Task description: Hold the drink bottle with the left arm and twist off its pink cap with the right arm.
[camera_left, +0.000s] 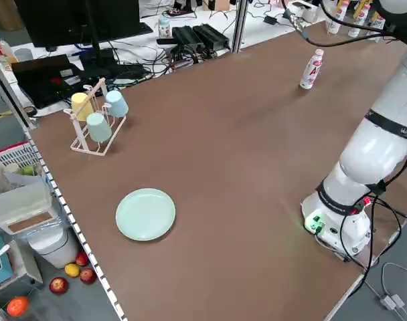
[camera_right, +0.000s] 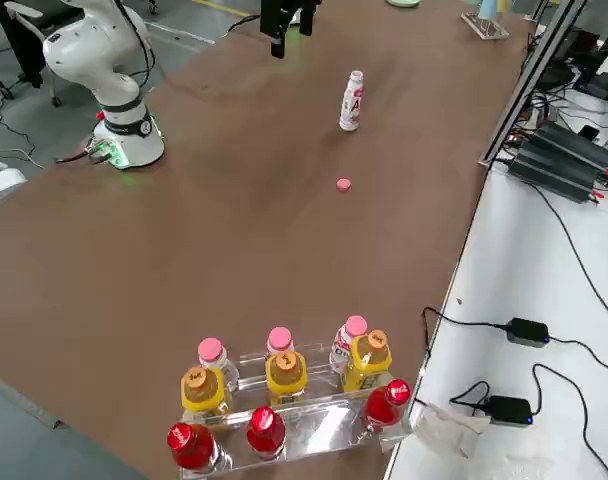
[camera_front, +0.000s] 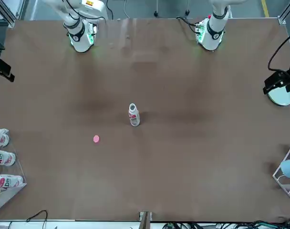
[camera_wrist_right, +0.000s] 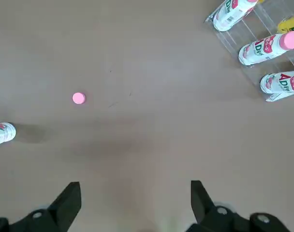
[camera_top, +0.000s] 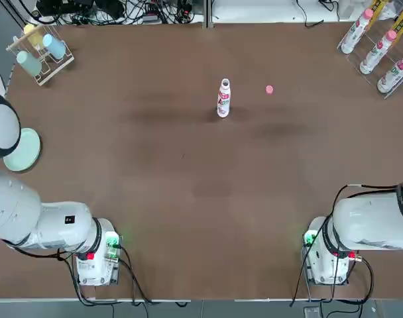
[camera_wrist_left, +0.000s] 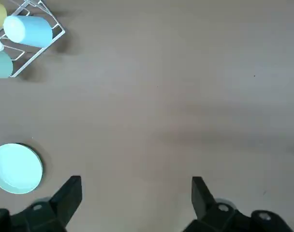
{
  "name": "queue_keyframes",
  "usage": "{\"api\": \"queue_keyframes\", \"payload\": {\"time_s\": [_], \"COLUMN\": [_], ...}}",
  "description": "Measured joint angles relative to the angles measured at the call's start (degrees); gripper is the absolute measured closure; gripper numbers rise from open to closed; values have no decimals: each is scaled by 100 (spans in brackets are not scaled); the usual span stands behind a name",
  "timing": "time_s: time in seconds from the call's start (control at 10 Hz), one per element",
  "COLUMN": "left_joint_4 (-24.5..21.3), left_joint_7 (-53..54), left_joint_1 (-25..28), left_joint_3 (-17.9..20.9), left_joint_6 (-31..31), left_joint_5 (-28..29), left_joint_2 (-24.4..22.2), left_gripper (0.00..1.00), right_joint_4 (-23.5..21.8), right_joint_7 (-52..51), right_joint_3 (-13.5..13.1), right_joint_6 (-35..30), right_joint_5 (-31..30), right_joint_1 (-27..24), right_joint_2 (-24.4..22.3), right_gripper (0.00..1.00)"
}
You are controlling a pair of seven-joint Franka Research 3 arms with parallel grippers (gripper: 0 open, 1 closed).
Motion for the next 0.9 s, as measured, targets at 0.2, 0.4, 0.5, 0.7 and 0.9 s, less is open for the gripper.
{"api": "queue_keyframes", "payload": {"time_s": [0.2, 0.4, 0.5, 0.7, 0.9], "left_joint_4": [0, 0, 0, 0, 0], "left_joint_7": [6, 11, 11, 11, 11], "left_joint_1": [-1, -5, -6, -10, -10], "left_joint_3": [-5, -25, -52, -67, -72], "left_joint_6": [0, -1, -2, -7, -13], "left_joint_5": [26, 156, 171, 172, 172], "left_joint_2": [0, 0, -2, -18, -31], "left_gripper": [0, 0, 0, 0, 0], "right_joint_4": [0, 0, 0, 0, 0], "right_joint_7": [0, 0, 0, 0, 0], "right_joint_3": [0, 0, 0, 0, 0], "right_joint_6": [0, 0, 0, 0, 0], "right_joint_5": [1, 1, 1, 1, 1], "right_joint_1": [0, 0, 0, 0, 0], "right_joint_2": [0, 0, 0, 0, 0], "right_gripper": [0, 0, 0, 0, 0]}}
